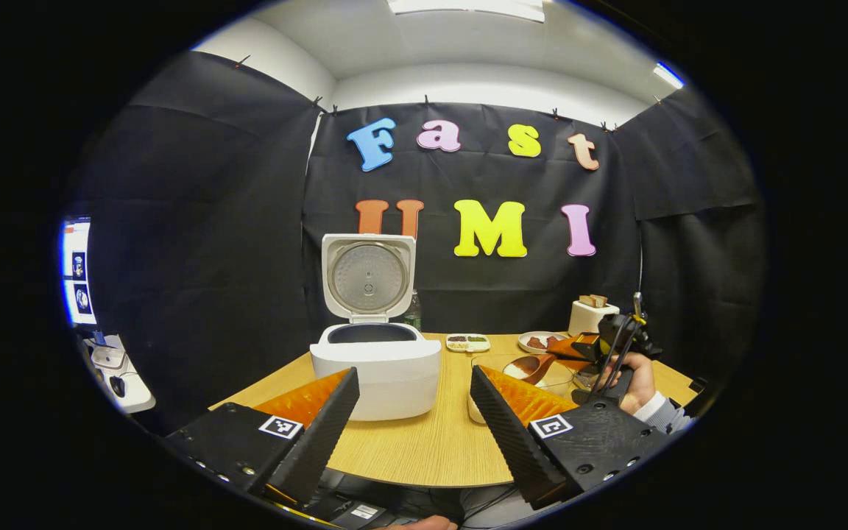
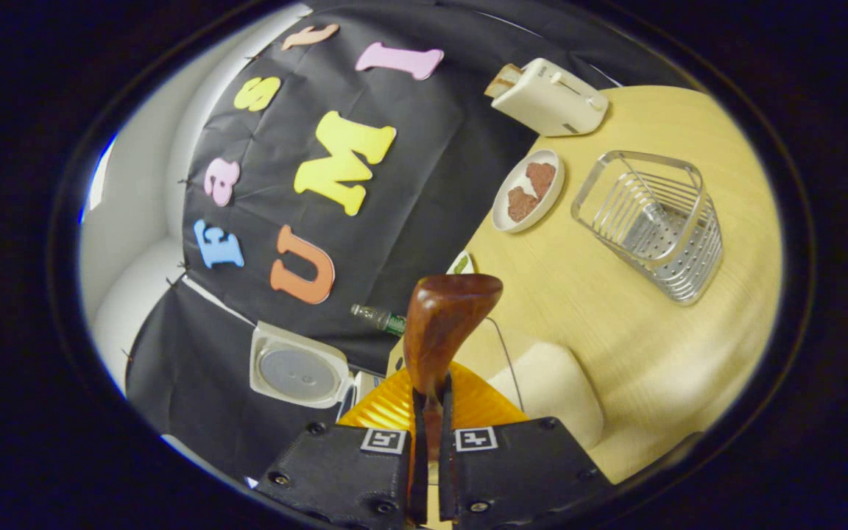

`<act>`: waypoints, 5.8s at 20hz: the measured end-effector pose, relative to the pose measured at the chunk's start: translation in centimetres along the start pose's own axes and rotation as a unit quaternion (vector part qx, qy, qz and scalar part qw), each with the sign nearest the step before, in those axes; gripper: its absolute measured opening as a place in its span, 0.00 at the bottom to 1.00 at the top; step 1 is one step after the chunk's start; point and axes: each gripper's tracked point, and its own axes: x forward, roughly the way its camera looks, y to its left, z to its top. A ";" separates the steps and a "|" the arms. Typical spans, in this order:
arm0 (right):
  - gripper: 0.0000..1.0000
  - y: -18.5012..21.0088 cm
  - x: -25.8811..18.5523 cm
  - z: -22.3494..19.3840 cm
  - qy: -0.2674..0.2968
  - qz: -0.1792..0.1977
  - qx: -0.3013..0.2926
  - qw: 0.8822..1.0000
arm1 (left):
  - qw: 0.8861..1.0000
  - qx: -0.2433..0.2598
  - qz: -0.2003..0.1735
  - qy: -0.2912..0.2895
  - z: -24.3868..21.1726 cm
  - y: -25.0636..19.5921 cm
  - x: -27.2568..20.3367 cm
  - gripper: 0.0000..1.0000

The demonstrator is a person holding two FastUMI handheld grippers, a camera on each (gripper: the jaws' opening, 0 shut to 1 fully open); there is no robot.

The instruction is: Close the left gripper, press the button to open the rice cooker; take a wooden spoon from the chopstick holder with the right hand, scoop a spoonful of rice and pour it into the rice cooker, then put the wooden spoon back into the chopstick holder.

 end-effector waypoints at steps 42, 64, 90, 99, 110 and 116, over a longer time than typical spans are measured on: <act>0.11 25.4 19.0 -21.3 0.018 0.009 -0.545 0.838 | 1.000 -0.020 0.012 -0.017 -1.2 9.2 -5.7 0.94; 0.11 26.3 7.0 -10.7 -0.057 0.015 -0.615 0.786 | 1.000 -0.017 -0.004 -0.009 -0.5 5.0 -3.8 0.94; 0.14 3.9 -7.0 16.7 -0.140 -0.140 -0.475 0.858 | 0.999 -0.018 -0.021 -0.025 2.9 -2.6 3.8 0.94; 0.18 -1.9 -4.9 16.4 -0.103 -0.135 -0.443 0.880 | 0.999 -0.024 -0.012 -0.029 5.8 -1.9 9.2 0.94; 0.96 3.0 -9.9 20.5 -0.206 -0.141 -0.478 0.842 | 0.999 -0.043 0.004 -0.017 8.6 1.1 16.9 0.94; 0.96 4.6 -12.2 18.1 -0.202 -0.130 -0.505 0.829 | 0.999 -0.028 0.019 -0.011 11.3 5.0 21.0 0.94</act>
